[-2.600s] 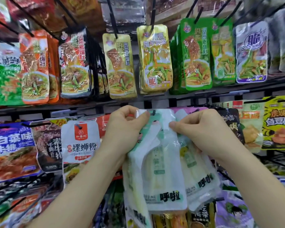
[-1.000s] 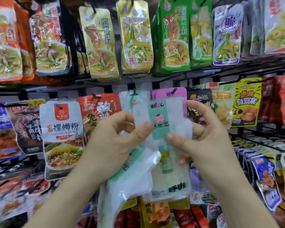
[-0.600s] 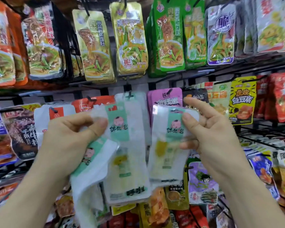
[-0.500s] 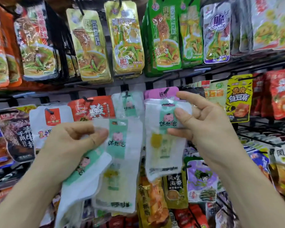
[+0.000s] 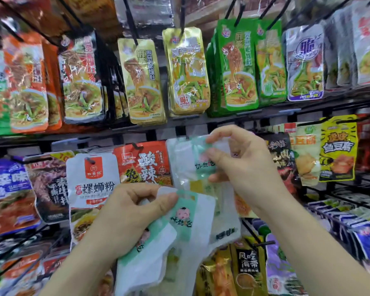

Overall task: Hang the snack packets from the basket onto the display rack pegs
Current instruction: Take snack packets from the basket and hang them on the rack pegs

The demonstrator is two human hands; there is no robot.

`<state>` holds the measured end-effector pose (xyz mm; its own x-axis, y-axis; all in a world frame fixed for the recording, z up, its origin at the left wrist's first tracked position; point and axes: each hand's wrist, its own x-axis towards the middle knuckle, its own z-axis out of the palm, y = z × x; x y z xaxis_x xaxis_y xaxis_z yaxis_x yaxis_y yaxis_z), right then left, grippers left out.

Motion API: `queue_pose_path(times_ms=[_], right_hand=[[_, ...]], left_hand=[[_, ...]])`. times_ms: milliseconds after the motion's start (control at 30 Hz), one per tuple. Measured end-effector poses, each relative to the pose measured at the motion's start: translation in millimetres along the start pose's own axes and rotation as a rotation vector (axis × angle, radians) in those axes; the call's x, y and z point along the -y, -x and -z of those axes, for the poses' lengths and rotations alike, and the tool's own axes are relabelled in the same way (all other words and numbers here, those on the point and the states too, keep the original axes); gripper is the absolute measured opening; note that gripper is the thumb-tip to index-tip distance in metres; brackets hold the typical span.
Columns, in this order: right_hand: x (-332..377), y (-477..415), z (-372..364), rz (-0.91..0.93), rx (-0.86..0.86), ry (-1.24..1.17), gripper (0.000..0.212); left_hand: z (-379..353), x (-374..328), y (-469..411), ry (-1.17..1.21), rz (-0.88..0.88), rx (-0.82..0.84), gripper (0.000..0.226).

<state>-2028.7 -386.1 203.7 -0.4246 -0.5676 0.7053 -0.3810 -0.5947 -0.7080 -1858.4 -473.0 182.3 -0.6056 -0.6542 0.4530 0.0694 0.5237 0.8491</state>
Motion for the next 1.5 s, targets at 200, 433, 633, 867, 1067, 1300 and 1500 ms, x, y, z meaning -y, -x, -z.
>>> queue_pose_path(times_ms=[200,433,633,867,1067,1300,1500], right_hand=[[-11,-23,-23,-0.036,-0.047,0.011,0.024],[-33,-26,-27,-0.073,-0.135,0.092,0.025],[-28,-29,-21,-0.086,-0.03,0.203,0.032],[-10,-32,-5,-0.116,0.182,0.5,0.037],[-8,-39,-6,-0.073,0.195,0.833,0.038],[-18,-30,1,0.126,0.029,1.107,0.037],[0,14,0,-0.217,0.158,-0.076,0.03]], left_hand=[[6,6,-9,-0.032,-0.084,-0.069,0.013],[8,9,-27,-0.017,-0.102,-0.091,0.013],[10,16,-40,-0.083,-0.103,-0.08,0.014],[10,17,-43,-0.048,-0.122,-0.071,0.018],[10,11,-41,0.026,-0.101,-0.069,0.025],[8,3,-41,0.07,-0.099,-0.075,0.008],[1,5,-43,0.128,-0.084,-0.116,0.008]])
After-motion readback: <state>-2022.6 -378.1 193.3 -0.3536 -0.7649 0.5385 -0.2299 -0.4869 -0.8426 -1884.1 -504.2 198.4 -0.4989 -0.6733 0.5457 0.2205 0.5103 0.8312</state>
